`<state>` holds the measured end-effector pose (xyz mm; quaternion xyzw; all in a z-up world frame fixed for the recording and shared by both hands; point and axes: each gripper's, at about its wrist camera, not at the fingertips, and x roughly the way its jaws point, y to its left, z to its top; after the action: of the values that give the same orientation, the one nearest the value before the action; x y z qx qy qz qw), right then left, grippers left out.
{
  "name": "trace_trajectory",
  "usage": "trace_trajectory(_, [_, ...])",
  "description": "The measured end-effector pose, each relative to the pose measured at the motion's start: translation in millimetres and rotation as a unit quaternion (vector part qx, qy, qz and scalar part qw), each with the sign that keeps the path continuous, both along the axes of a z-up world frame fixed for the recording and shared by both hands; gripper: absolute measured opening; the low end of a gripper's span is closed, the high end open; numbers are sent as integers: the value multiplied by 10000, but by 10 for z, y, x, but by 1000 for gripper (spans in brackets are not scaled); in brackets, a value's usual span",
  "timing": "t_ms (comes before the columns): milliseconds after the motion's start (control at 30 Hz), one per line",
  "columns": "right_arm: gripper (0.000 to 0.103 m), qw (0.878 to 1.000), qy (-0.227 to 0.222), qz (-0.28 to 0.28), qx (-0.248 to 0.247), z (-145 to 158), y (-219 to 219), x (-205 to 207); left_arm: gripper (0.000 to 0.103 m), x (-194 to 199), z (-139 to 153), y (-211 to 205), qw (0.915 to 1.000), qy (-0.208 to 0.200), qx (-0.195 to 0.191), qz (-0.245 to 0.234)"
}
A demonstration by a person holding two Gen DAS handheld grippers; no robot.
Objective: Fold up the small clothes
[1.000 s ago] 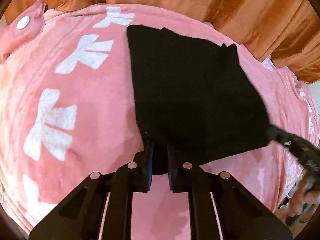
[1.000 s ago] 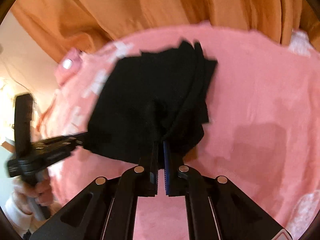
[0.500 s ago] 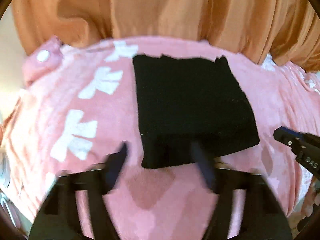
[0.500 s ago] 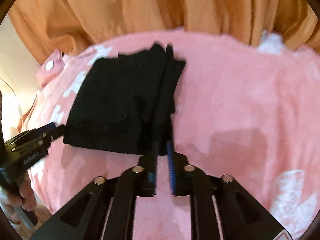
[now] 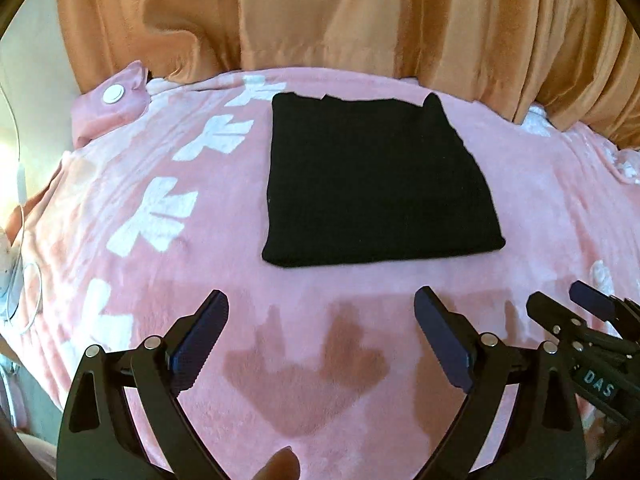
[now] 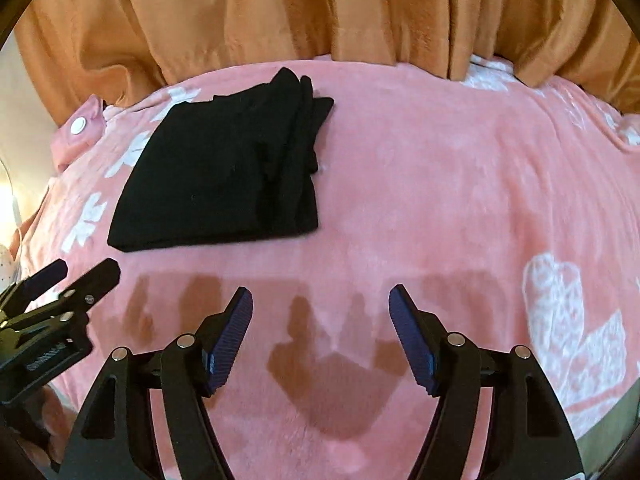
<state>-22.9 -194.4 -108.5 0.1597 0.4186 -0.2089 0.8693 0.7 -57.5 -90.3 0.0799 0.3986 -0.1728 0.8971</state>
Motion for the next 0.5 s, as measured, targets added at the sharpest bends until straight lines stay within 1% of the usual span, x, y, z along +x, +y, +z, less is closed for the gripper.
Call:
trace_trajectory(133, [70,9997,13,84,-221,-22,115,1,92,-17,-70,6,9999,53,33,96])
trace_trajectory(233, [70,9995,22,124,-277,-36,169,14,92,-44,-58,0,9999,-67,47,78])
trace_trajectory(400, [70,9994,0,154,-306,-27,239,47,91,-89,-63,-60,9995,-192,218,92])
trace_trajectory(500, [70,9994,-14,119,-331,-14,247,64,91,-63,-59,-47,9995,-179,221,153])
